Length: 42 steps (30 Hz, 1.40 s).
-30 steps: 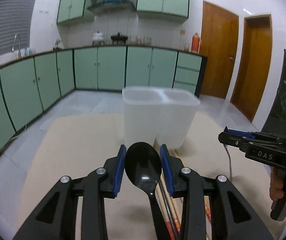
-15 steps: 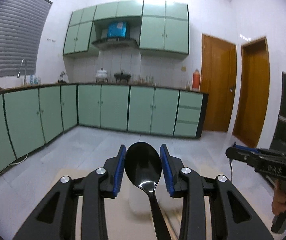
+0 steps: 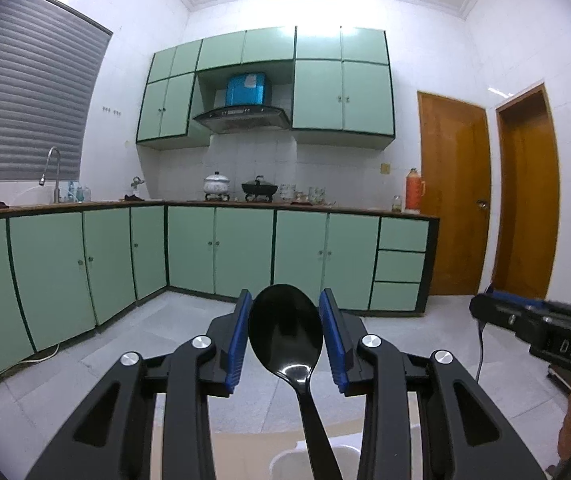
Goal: Organize utensils
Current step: 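Lift the black spoon with the left tool while the right tool lifts the silver spoon toward the holder, then drop both spoons into the white holder and open both tools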
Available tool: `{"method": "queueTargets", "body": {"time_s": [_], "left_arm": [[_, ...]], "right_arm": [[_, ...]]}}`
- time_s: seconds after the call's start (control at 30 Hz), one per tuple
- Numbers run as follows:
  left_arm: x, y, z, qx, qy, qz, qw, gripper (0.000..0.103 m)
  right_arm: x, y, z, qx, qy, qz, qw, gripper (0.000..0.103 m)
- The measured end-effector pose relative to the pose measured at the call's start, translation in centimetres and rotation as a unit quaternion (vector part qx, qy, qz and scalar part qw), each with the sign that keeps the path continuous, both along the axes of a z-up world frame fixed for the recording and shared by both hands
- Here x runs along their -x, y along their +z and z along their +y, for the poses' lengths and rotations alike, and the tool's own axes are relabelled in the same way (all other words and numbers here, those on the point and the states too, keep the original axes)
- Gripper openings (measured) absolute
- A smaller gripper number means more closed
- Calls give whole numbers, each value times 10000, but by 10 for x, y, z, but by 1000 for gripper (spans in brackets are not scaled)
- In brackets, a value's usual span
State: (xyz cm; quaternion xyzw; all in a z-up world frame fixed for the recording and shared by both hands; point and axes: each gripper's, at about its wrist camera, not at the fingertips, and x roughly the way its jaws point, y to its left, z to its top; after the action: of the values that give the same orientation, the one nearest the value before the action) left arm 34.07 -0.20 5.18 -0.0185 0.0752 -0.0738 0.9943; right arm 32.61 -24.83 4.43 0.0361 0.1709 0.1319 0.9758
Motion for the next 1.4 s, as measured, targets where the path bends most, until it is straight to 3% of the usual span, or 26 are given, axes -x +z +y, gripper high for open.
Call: {"method": "queueTargets", "body": {"time_s": [0.3,0.37,0.57,0.67,0.83,0.9,1.13,1.4], "left_arm": [[-21,-41,0,-52,-28,513,9987,36],[-20,-43,3,-48,-17,550,9985,44],[-5,-43,6,-97,-36,595,9982,51],[8,-41,9,-73,9,686,9976,55],[43,-41,12,-222,112,961,9951,64],[64,-47,14,-217,21,1181,9928,70],[133,-92,16,-214,-125,1984,9798,72],[197,-136,10,-394,108,2098,9769,71]], "right_arm": [[-20,-44,7,-13,107,542,9985,28],[-21,-49,5,-170,182,692,9973,28],[-8,-51,2,-226,169,741,9969,34],[5,-48,-3,-253,104,711,9971,42],[47,-53,-14,-177,-79,720,9972,63],[66,-59,-16,-70,-114,772,9969,67],[146,-102,-11,109,-93,1382,9903,68],[214,-141,4,210,-256,1712,9847,62]]}}
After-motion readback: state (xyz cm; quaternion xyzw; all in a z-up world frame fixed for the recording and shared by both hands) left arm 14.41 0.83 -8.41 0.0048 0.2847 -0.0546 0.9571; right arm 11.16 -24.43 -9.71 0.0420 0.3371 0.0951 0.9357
